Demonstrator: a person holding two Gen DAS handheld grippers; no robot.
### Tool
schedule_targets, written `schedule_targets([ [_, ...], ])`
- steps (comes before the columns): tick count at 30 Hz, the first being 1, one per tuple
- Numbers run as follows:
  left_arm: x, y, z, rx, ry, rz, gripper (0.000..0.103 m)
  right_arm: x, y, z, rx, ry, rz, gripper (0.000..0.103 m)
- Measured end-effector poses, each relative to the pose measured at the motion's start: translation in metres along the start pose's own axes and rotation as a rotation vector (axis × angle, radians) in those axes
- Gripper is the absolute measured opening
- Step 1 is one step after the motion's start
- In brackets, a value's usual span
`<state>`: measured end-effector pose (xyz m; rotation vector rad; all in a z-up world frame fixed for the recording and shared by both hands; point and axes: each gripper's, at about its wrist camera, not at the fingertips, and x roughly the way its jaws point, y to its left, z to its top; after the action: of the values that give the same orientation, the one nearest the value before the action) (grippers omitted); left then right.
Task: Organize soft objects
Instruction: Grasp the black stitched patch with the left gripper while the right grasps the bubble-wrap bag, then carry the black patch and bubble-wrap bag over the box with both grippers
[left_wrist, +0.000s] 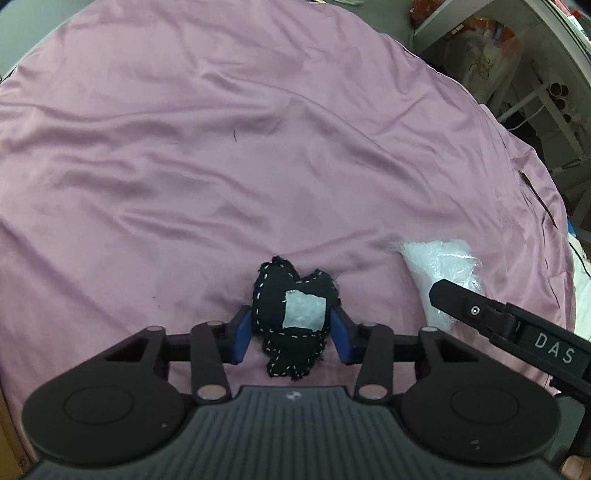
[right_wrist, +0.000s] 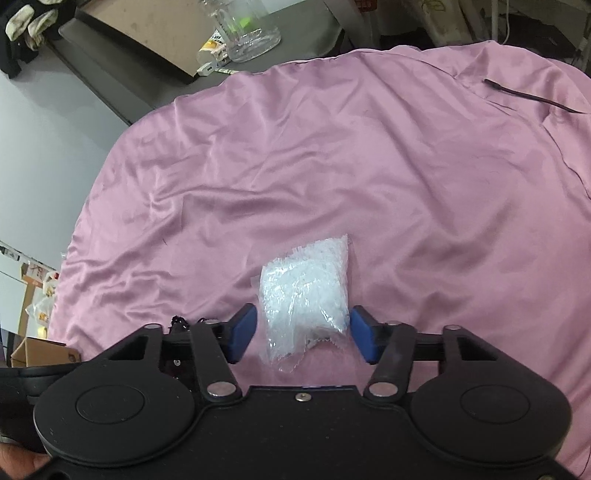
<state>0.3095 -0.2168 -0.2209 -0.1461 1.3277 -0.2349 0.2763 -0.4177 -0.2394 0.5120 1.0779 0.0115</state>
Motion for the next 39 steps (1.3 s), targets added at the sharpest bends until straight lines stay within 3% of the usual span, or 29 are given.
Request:
schedule_targets([
  [6, -0.009, 0.004, 0.004, 0.000, -0.011, -0.009, 0.031, -0.002, 0.007, 0.000, -0.020, 0.002, -0.024, 0.033],
  [21, -0.080, 0.033, -0.028, -0.050, -0.116, -0.033, 0.031, -0.055, 0.047, -0.021, -0.054, -0.061, 0.007, 0.031],
  [39, -0.168, 0.114, -0.069, -0.135, -0.263, -0.019, 0.032, -0.103, 0.137, -0.068, -0.144, -0.136, 0.070, 0.031],
])
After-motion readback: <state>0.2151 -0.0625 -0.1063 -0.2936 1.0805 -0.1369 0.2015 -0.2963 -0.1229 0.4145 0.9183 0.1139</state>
